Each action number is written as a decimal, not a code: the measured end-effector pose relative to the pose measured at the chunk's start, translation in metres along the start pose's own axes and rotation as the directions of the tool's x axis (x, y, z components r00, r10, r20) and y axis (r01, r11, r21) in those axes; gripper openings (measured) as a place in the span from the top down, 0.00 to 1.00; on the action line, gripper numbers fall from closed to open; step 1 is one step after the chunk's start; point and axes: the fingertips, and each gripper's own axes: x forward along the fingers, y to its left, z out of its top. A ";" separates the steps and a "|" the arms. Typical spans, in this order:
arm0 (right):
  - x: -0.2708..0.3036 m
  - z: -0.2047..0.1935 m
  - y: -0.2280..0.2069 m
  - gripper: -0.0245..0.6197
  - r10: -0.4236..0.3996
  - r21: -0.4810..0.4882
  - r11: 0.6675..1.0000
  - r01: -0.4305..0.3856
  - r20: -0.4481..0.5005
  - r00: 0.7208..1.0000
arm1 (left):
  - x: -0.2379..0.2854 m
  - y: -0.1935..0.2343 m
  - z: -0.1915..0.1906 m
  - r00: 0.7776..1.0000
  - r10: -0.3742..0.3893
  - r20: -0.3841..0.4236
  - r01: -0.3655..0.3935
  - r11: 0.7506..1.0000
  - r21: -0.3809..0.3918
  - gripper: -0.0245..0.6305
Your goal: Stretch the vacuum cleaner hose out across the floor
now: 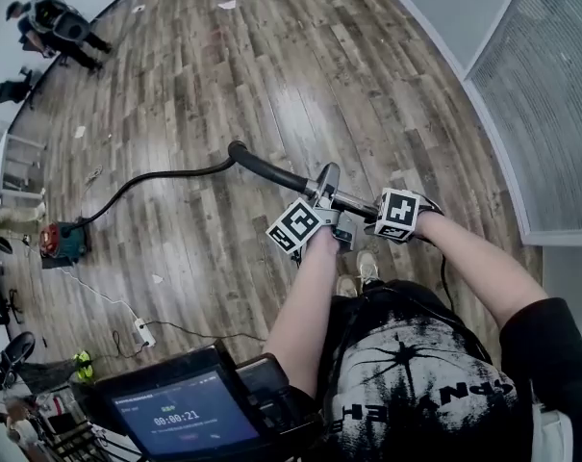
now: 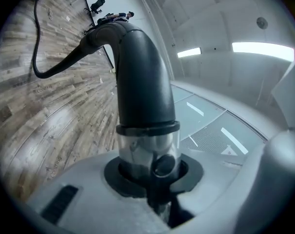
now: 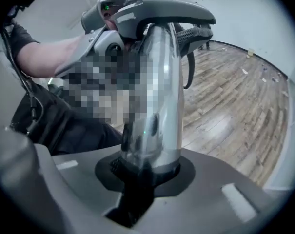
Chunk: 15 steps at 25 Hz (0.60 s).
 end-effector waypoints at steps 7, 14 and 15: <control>0.002 -0.053 0.002 0.81 -0.307 0.016 0.951 0.309 -0.092 0.947 | -0.018 0.003 -0.003 0.999 0.023 -0.022 -0.023 1.000 0.002 0.86; -0.011 -0.114 0.021 0.83 -0.426 0.089 0.895 0.437 -0.119 0.897 | -0.025 0.008 -0.038 0.998 0.032 -0.059 -0.036 0.997 -0.069 0.86; -0.010 -0.120 0.027 0.83 -0.418 0.092 0.898 0.430 -0.124 0.900 | -0.027 0.009 -0.045 0.997 0.040 -0.066 -0.045 0.996 -0.076 0.86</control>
